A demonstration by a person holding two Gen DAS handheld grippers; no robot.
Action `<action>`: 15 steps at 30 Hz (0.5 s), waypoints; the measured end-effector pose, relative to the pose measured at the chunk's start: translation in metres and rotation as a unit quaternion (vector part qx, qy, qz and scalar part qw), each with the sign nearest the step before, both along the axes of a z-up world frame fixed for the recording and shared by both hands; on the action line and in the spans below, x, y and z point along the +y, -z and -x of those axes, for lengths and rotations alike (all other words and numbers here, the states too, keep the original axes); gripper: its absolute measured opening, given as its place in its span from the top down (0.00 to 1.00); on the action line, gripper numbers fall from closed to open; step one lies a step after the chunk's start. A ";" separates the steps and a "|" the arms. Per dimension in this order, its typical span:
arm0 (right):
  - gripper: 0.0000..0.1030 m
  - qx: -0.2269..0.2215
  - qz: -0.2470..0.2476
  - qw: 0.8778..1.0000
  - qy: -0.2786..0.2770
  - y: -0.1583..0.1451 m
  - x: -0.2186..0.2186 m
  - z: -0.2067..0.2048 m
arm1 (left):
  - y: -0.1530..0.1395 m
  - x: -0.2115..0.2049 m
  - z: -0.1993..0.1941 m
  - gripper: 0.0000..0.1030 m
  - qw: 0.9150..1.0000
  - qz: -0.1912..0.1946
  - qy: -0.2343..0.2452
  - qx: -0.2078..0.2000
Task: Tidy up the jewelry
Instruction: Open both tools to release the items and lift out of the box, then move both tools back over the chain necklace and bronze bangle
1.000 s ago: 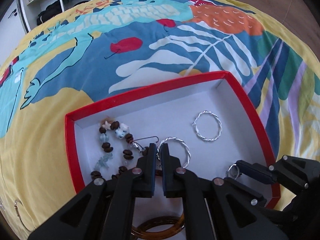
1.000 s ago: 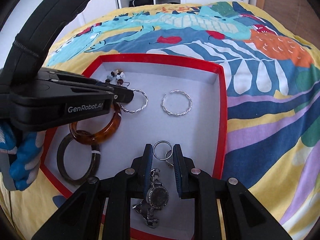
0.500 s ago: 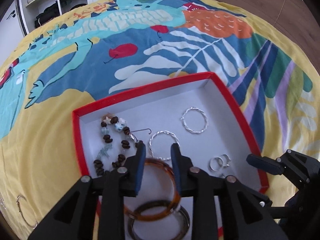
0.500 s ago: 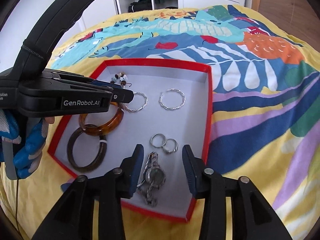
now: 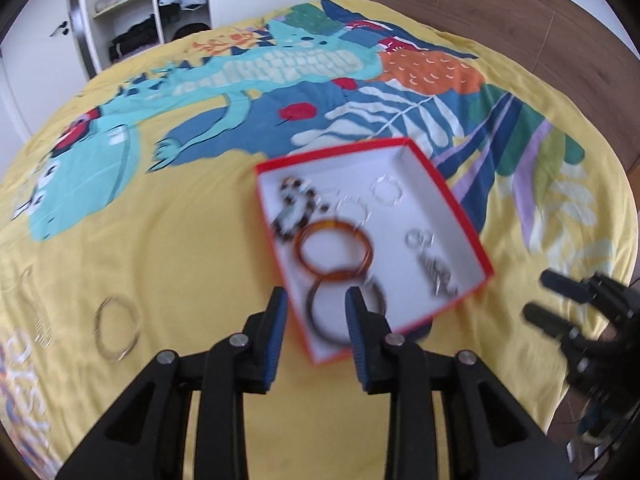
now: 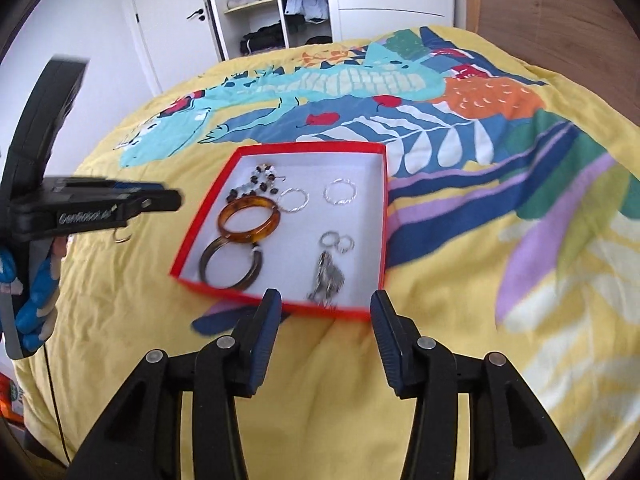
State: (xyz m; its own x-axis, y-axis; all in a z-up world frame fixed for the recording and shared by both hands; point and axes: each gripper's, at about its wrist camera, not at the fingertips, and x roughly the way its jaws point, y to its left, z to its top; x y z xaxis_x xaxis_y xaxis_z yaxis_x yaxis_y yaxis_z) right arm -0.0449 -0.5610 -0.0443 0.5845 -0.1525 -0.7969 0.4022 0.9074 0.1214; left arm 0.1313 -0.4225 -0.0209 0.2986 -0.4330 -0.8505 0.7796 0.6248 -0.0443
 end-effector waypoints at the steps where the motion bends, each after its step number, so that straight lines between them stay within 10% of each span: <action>1: 0.55 -0.002 -0.003 1.000 0.004 -0.004 0.006 0.009 | -0.002 0.009 0.004 0.73 1.000 -0.003 -0.003 -0.003; 15: 0.51 -0.036 0.000 0.999 0.029 -0.054 0.082 0.082 | -0.054 0.141 0.088 0.73 0.995 0.019 -0.040 -0.088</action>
State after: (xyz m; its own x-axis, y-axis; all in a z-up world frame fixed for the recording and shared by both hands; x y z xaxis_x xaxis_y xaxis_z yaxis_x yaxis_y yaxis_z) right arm -0.1272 -0.4787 0.0094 0.6311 -0.1875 -0.7527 0.4448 0.8825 0.1531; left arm 0.0438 -0.2812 0.0331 0.4769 -0.4327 -0.7650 0.7251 0.6857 0.0642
